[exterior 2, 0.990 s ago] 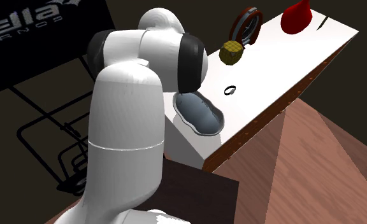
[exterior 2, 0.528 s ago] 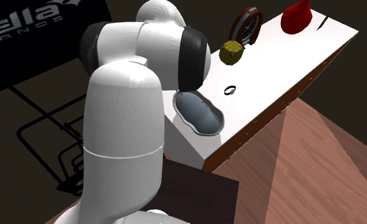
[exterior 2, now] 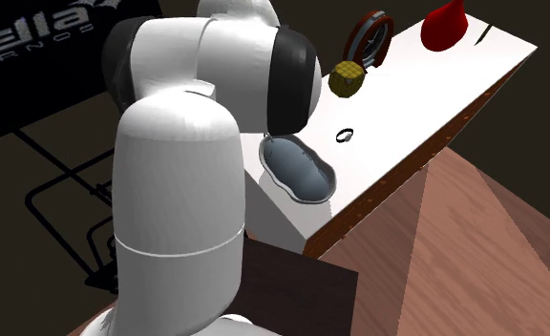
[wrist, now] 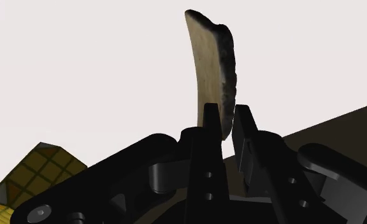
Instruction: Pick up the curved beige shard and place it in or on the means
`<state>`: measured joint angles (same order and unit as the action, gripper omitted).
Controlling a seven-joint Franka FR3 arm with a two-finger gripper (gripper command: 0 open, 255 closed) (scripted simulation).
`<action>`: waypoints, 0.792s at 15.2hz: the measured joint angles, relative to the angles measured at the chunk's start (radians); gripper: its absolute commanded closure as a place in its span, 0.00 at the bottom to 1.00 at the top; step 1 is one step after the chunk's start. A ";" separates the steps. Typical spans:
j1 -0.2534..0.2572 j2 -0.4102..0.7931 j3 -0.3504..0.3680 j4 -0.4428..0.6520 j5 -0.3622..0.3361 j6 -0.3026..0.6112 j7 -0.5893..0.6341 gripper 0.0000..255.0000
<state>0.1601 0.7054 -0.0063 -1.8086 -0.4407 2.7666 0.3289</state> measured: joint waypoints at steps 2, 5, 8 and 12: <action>-0.006 -0.023 0.008 -0.006 0.006 -0.017 -0.010 1.00; -0.014 -0.053 0.017 -0.014 0.014 -0.039 -0.022 1.00; -0.020 -0.085 0.027 -0.022 0.023 -0.064 -0.034 1.00; -0.025 -0.124 0.040 -0.027 0.036 -0.098 -0.048 1.00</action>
<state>0.1351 0.5811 0.0335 -1.8358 -0.4051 2.6688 0.2810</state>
